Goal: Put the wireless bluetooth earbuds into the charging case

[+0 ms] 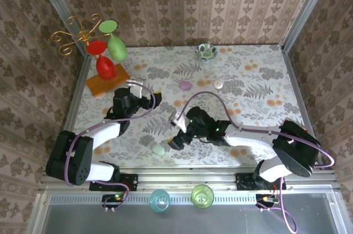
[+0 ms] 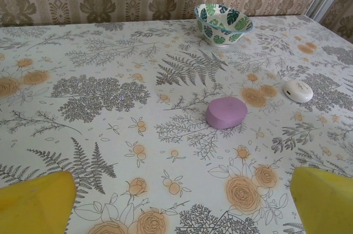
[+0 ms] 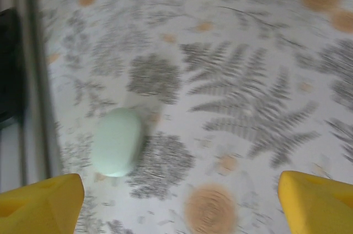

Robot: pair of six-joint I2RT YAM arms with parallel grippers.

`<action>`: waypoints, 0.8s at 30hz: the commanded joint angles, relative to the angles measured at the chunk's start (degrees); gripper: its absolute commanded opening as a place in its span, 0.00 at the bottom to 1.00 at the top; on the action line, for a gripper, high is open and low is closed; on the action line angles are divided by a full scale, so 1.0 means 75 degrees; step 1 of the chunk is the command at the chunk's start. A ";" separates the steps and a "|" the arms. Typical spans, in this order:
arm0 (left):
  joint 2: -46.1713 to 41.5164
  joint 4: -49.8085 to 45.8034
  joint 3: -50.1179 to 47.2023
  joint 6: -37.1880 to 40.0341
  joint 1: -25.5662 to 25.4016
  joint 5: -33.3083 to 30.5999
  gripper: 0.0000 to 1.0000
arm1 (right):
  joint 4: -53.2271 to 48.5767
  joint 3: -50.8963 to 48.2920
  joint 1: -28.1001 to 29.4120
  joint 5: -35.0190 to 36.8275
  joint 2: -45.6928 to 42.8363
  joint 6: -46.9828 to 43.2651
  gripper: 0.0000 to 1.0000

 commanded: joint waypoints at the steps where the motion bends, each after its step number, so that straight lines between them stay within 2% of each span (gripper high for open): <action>1: -0.0026 0.0039 0.0209 -0.0269 0.0049 -0.0129 1.00 | 0.0702 0.0037 0.0493 0.0226 0.0579 -0.0853 0.92; 8: -0.0122 -0.0107 0.0198 -0.0163 0.0049 -0.0141 1.00 | 0.0875 0.0658 0.1206 0.0941 0.1879 -0.1213 0.91; 14: -0.0053 -0.0062 0.0174 -0.0141 0.0060 -0.0104 1.00 | 0.0716 0.1095 0.1376 0.1170 0.2569 -0.1217 0.89; 19: -0.0039 -0.0052 0.0174 -0.0085 0.0095 -0.0056 1.00 | 0.1093 0.1085 0.1298 0.0986 0.2911 -0.1011 0.67; 24: -0.0088 -0.0079 0.0163 -0.0072 0.0143 -0.0024 1.00 | 0.0835 0.1156 0.1151 0.0617 0.2881 -0.1248 0.63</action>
